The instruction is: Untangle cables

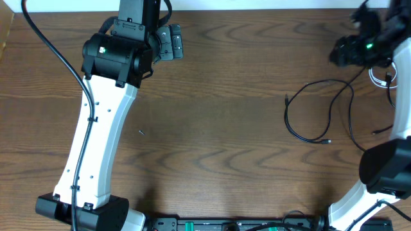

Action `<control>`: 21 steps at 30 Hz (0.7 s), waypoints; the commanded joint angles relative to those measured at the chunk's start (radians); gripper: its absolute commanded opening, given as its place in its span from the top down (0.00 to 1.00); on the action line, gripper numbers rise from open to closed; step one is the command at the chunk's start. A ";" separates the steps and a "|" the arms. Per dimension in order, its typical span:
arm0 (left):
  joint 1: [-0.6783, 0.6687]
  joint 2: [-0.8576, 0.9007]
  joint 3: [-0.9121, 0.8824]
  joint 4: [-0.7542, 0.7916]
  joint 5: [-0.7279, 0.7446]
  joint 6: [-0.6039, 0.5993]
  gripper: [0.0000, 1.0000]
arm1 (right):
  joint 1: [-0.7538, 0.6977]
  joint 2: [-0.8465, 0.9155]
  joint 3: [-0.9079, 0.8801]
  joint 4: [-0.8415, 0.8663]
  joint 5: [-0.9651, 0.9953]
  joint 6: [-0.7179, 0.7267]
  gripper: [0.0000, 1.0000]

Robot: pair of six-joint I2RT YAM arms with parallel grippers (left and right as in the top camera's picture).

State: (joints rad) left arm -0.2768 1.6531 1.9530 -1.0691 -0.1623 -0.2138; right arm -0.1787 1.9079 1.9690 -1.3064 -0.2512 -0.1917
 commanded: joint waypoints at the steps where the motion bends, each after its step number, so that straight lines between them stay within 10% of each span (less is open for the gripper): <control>1: 0.002 0.007 0.005 0.000 -0.002 -0.013 0.04 | 0.041 -0.003 -0.095 0.008 -0.001 0.000 0.30; 21: 0.002 0.007 0.005 0.000 -0.002 -0.013 0.04 | 0.293 -0.002 -0.644 0.425 0.224 0.254 0.45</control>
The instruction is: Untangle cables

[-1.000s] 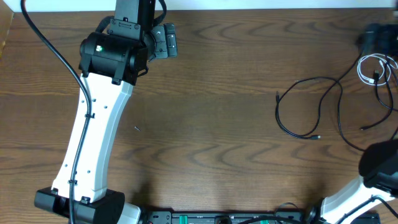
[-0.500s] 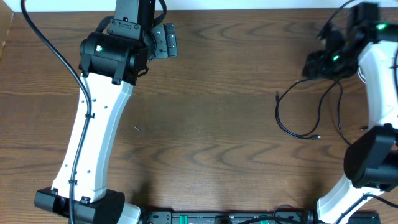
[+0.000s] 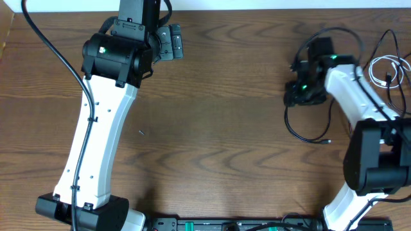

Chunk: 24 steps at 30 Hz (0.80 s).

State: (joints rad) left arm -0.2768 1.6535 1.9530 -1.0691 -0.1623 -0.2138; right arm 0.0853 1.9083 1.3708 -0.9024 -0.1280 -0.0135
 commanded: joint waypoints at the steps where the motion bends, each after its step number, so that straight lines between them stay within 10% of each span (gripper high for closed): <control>1: 0.002 0.006 0.005 0.000 -0.002 -0.013 0.04 | 0.038 -0.002 -0.063 0.036 0.110 0.081 0.46; 24: 0.002 0.006 0.005 0.000 -0.002 -0.013 0.04 | 0.051 -0.002 -0.362 0.358 0.291 0.241 0.99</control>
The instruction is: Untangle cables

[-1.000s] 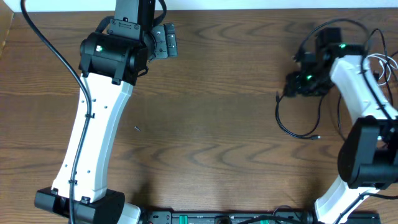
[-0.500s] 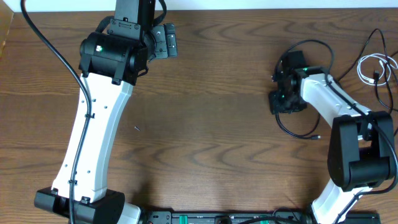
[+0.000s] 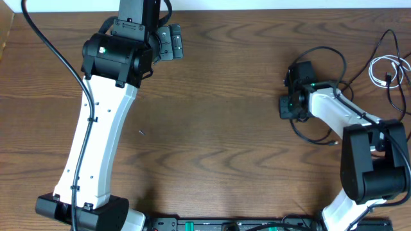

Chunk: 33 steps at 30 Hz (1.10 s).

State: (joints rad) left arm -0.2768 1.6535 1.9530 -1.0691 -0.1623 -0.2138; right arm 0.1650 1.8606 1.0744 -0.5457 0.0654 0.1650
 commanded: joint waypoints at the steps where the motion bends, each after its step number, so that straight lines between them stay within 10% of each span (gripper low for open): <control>1: 0.002 0.006 0.005 0.000 -0.002 -0.013 0.04 | -0.042 0.045 -0.072 0.009 0.121 0.072 0.99; 23: 0.002 0.006 0.005 0.004 -0.002 -0.014 0.04 | -0.774 0.047 0.027 0.254 -0.032 -0.024 0.99; 28: 0.002 0.006 0.005 0.005 -0.002 -0.013 0.04 | -0.791 0.047 0.200 0.041 -0.219 -0.087 0.50; 33: 0.002 0.006 0.005 -0.001 -0.002 -0.013 0.04 | -0.708 0.047 0.432 -0.257 -0.346 -0.158 0.31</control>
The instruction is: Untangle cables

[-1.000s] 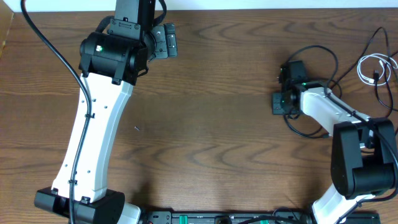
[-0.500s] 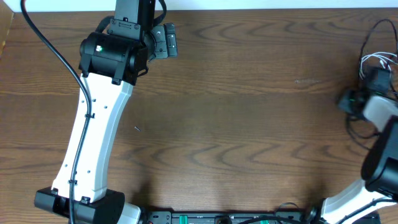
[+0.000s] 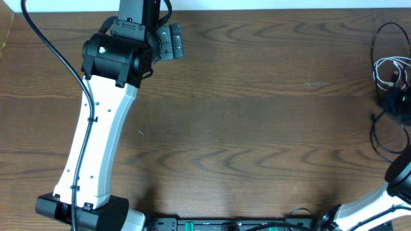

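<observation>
A thin black cable [image 3: 374, 136] lies in loops along the table's right edge, above and below my right gripper [image 3: 393, 102]. That gripper is a dark shape half cut off by the frame, with a green light on it. The black cable runs out of it on both sides, so it appears shut on it. A white cable [image 3: 384, 65] is coiled just above it, crossing the black one. My left gripper [image 3: 171, 43] hovers at the far left of the table, fingers together, holding nothing.
The left arm [image 3: 96, 128] reaches from the near left corner up to the far edge. A dark rail with green parts [image 3: 225, 225] runs along the near edge. A tiny speck [image 3: 140, 133] lies on the wooden table [image 3: 257, 128].
My right gripper has gone from mid-right of the table to the right edge. The black cable went with it and now lies bunched beside the white cable. The left arm is unmoved.
The right gripper was first at the far right corner, with the black cable spread over the mid-right table. Then it stood over the cable's left loops, then lower on them. Now gripper and cable are at the right edge. The left arm never moved.
</observation>
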Action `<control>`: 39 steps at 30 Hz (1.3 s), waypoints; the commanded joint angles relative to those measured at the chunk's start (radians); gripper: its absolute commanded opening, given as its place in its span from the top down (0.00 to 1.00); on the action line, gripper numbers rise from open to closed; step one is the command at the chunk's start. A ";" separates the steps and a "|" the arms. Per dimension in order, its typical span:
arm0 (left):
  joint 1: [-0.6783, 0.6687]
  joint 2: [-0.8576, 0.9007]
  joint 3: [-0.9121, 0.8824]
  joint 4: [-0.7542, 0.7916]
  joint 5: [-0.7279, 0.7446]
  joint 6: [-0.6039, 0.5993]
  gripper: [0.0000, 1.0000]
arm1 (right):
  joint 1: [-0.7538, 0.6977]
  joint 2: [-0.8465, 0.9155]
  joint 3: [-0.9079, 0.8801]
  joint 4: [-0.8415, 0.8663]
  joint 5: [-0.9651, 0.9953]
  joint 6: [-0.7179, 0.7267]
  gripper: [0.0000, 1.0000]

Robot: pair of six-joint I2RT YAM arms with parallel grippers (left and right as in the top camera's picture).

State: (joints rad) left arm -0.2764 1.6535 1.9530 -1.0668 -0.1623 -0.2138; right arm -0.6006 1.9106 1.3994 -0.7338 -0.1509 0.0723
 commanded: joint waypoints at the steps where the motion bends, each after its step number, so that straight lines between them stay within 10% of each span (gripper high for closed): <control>1: 0.001 0.006 0.005 -0.010 -0.002 -0.013 0.04 | 0.082 -0.004 0.150 -0.122 -0.129 -0.077 0.28; 17: 0.001 0.006 0.005 -0.033 -0.002 -0.013 0.04 | 0.418 -0.153 0.637 -0.628 -0.125 -0.145 0.13; 18: 0.001 0.006 0.005 -0.033 -0.002 -0.013 0.04 | 0.439 -0.177 0.648 -0.653 -0.129 -0.130 0.01; 39: 0.001 0.006 0.005 -0.033 -0.002 -0.013 0.04 | 0.578 -0.402 0.623 -0.658 -0.140 -0.204 0.01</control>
State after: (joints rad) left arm -0.2764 1.6535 1.9530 -1.0966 -0.1623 -0.2138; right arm -0.0505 1.5444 2.0377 -1.4029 -0.2806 -0.0853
